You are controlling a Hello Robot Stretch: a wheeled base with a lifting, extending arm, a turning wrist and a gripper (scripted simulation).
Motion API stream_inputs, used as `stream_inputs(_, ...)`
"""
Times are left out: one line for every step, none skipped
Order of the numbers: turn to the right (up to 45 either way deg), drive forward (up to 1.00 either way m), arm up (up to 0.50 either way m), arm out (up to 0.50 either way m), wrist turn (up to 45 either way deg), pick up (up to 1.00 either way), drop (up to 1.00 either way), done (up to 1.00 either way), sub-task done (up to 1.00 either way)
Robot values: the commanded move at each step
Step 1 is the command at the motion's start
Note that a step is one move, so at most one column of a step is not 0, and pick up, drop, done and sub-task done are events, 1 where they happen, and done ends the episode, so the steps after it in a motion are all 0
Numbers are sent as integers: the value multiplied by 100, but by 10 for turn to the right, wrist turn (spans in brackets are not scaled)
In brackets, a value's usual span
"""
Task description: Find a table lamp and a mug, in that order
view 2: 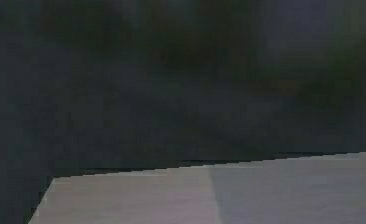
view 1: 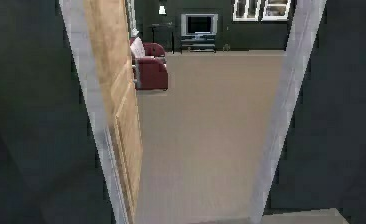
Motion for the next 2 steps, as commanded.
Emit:
stream_inputs(0,100,0,0,0,0,0,0,0)
stream_inputs(0,100,0,0,0,0,0,0,0)
